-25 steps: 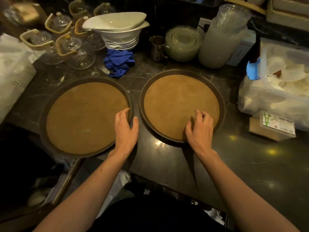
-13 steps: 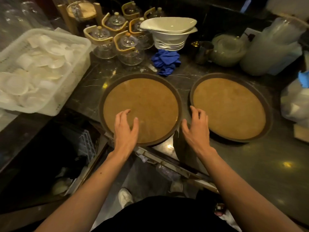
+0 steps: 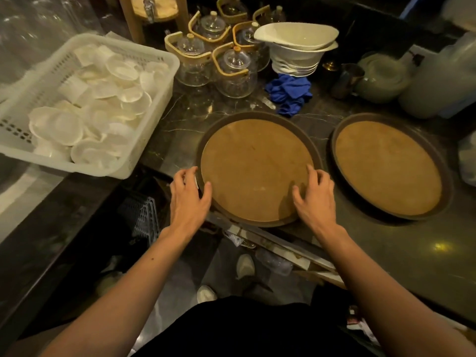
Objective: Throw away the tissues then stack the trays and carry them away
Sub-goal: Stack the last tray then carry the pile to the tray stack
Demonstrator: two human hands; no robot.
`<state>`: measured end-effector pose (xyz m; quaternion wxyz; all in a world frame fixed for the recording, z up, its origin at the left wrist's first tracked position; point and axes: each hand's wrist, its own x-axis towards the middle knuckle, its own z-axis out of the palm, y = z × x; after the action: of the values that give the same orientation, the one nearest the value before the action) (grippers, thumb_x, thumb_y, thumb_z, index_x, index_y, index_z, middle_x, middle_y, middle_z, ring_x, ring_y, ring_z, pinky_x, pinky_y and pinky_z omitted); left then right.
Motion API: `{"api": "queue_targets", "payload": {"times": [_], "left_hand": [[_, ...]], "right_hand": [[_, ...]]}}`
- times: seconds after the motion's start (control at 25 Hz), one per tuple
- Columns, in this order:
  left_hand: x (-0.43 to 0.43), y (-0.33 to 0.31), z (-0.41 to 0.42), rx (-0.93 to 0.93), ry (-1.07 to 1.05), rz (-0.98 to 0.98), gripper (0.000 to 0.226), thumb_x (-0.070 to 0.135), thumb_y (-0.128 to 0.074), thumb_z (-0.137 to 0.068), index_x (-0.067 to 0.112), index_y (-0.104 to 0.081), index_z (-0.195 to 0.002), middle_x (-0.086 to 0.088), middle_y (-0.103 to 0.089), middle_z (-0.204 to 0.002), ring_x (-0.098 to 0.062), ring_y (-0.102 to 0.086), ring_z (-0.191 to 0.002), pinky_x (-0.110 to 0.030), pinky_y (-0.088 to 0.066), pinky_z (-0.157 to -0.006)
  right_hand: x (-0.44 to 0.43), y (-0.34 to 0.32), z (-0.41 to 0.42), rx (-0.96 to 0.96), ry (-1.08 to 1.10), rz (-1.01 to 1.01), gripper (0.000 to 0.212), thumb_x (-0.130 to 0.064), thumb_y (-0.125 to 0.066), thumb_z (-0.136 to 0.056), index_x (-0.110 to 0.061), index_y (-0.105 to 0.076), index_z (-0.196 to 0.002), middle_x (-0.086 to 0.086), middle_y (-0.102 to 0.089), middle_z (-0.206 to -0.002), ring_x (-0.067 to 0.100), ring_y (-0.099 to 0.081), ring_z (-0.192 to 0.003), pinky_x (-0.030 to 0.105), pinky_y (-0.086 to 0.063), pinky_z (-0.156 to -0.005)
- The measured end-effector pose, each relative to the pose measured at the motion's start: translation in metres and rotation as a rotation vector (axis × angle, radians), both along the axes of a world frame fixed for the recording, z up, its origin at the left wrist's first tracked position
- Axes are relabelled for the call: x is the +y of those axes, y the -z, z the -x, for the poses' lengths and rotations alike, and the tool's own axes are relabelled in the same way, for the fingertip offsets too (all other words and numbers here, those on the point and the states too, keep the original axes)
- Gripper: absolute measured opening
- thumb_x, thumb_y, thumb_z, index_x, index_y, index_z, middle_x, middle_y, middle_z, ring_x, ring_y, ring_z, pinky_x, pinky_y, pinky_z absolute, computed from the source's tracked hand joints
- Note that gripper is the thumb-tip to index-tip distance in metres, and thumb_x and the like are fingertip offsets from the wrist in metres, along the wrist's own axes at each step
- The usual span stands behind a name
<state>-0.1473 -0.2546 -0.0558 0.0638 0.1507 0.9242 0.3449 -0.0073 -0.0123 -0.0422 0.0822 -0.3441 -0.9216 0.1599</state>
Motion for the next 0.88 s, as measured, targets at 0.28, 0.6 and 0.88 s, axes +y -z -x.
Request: {"api": "queue_targets", "payload": {"times": [0.28,0.6,0.88], "left_hand": [[0.036,0.002,0.034,-0.114,-0.002,0.170,0.066,0.041,-0.051,-0.094,0.012,-0.024,-0.147,-0.018,-0.027,-0.147,-0.038,-0.030,-0.134,-0.050,-0.037,-0.100],[0.066,0.000,0.062,-0.272,-0.201,0.099,0.082,0.042,-0.059,-0.091,0.004,-0.017,-0.150,-0.022,-0.027,-0.146,-0.041,-0.035,-0.132,-0.049,-0.032,-0.109],[0.062,-0.002,0.066,-0.243,-0.215,0.022,0.074,0.039,-0.070,-0.084,0.000,-0.036,-0.137,-0.018,-0.033,-0.135,-0.037,-0.049,-0.116,-0.041,-0.039,-0.102]], "right_hand": [[0.049,0.021,0.012,-0.076,0.153,0.146,0.072,-0.040,-0.058,-0.091,-0.010,-0.025,-0.147,0.022,-0.033,-0.139,0.041,-0.037,-0.125,0.052,-0.041,-0.098],[0.071,0.036,0.033,-0.059,0.258,0.262,0.079,-0.055,-0.056,-0.088,-0.011,-0.026,-0.146,0.014,-0.039,-0.126,0.037,-0.056,-0.104,0.044,-0.047,-0.080],[0.064,0.029,0.026,0.149,0.353,0.355,0.076,-0.049,-0.066,-0.084,-0.011,-0.036,-0.143,0.007,-0.043,-0.127,0.026,-0.049,-0.117,0.042,-0.044,-0.092]]}}
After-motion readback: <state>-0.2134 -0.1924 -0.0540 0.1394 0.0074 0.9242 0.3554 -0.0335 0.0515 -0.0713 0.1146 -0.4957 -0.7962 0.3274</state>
